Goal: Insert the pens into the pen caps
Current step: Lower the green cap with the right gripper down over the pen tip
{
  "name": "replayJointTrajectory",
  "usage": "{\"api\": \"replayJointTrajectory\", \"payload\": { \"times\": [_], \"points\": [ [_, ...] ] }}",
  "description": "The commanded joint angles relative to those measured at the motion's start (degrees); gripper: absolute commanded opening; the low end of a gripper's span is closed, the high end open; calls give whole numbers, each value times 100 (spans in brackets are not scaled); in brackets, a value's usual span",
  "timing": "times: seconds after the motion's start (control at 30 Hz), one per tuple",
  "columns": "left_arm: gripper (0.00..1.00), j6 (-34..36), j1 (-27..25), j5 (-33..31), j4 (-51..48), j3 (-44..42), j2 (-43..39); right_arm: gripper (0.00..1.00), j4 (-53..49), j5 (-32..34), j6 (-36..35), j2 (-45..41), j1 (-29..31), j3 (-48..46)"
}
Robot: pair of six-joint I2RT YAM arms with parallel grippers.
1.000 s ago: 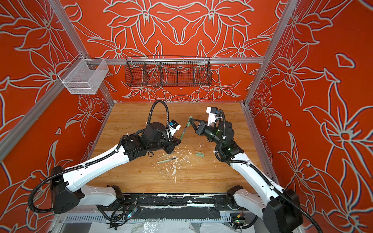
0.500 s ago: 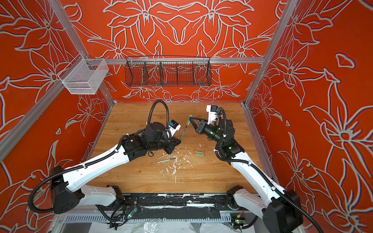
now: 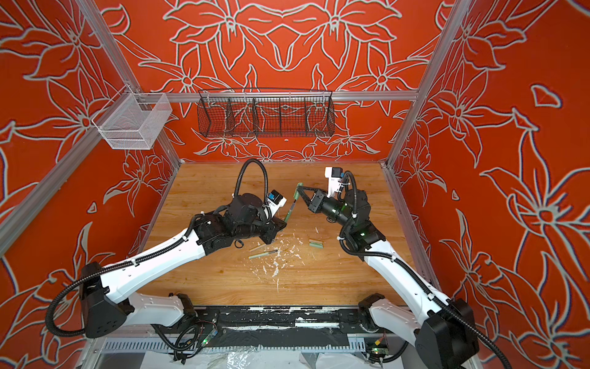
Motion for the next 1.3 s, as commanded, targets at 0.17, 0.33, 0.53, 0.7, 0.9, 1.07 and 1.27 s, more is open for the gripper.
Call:
{"api": "replayJointTrajectory", "payload": {
  "times": [0.17,0.33,0.53,0.7,0.9,1.07,1.27],
  "points": [
    [0,66,-34,-108,127,9,-42,7,-231,109,-121,-171,51,-89],
    [0,52,-37,-47,119,-20,-105,7,-451,315,-333,-242,51,-18],
    [0,40,-36,-113,142,-37,-140,7,-43,39,-66,-14,89,-54],
    [0,30,-37,-135,198,-5,-89,7,109,49,0,-14,161,-160],
    [0,13,-41,-220,244,-2,-84,7,321,156,175,-112,200,-339],
    [0,-13,-32,-317,285,-20,-109,7,147,185,88,-140,214,-372],
    [0,-16,-41,-454,290,-64,-151,7,-135,235,-59,-254,218,-313]
  ]
}}
